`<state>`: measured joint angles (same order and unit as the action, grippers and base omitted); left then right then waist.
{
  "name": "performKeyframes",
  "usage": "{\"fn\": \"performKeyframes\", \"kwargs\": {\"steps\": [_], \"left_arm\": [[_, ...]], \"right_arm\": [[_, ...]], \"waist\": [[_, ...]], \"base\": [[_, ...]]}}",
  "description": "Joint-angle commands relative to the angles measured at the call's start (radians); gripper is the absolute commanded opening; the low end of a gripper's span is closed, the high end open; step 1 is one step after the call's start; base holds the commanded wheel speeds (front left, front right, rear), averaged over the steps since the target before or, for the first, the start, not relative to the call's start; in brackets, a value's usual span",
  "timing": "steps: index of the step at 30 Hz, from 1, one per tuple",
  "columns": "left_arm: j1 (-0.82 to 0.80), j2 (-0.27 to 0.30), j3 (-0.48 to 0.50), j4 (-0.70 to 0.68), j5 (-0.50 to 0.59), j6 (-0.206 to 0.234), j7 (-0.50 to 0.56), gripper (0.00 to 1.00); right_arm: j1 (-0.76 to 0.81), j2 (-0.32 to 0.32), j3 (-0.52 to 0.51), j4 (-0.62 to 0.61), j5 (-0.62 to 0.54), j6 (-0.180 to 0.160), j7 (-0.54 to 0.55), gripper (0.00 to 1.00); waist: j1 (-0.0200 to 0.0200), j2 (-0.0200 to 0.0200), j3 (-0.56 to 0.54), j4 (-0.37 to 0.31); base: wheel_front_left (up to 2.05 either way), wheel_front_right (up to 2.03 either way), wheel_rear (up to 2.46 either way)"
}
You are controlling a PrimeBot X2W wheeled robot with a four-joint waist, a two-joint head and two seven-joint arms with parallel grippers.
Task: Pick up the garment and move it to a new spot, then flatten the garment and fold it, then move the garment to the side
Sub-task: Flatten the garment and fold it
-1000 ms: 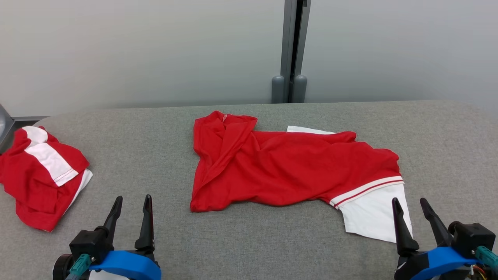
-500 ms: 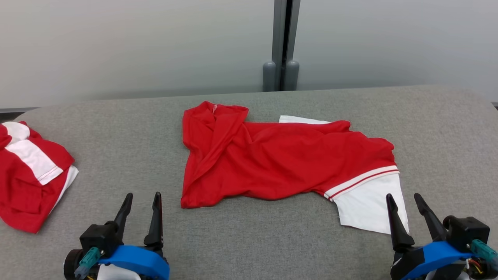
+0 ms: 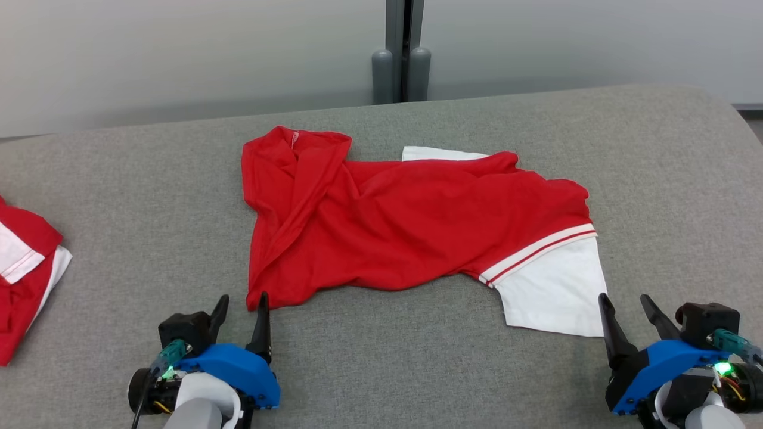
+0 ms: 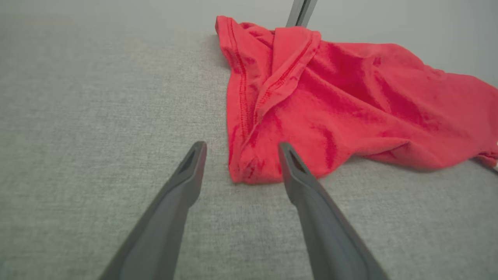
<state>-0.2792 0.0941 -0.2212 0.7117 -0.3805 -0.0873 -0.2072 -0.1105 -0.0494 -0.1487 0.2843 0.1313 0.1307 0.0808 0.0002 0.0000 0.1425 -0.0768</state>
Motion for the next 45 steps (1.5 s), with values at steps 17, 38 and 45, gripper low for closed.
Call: {"fn": "performKeyframes", "kwargs": {"steps": [17,38,45], "left_arm": [[-0.128,-0.019,-0.005,0.249,-0.045,-0.007,-0.015,1.0],[-0.054,-0.02,-0.057,-0.097,-0.367,-0.045,-0.014,0.0],[0.017,0.036,-0.032,-0.533,-0.608,-0.044,0.129,0.0]], "right_arm": [[-0.109,-0.001,0.054,0.221,-0.059,0.0,0.058,1.0],[-0.036,-0.002,-0.006,-0.149,0.122,0.0,0.039,0.0],[-0.018,-0.002,-0.039,-0.418,0.173,0.0,0.099,0.0]], "waist": [[-0.0002,0.0,0.064,-0.024],[-0.0002,0.0,-0.018,0.005],[-0.0002,0.0,-0.047,0.019]], "base": [[0.0,0.0,0.0],[0.0,0.0,0.0],[0.0,0.0,0.0]]}}
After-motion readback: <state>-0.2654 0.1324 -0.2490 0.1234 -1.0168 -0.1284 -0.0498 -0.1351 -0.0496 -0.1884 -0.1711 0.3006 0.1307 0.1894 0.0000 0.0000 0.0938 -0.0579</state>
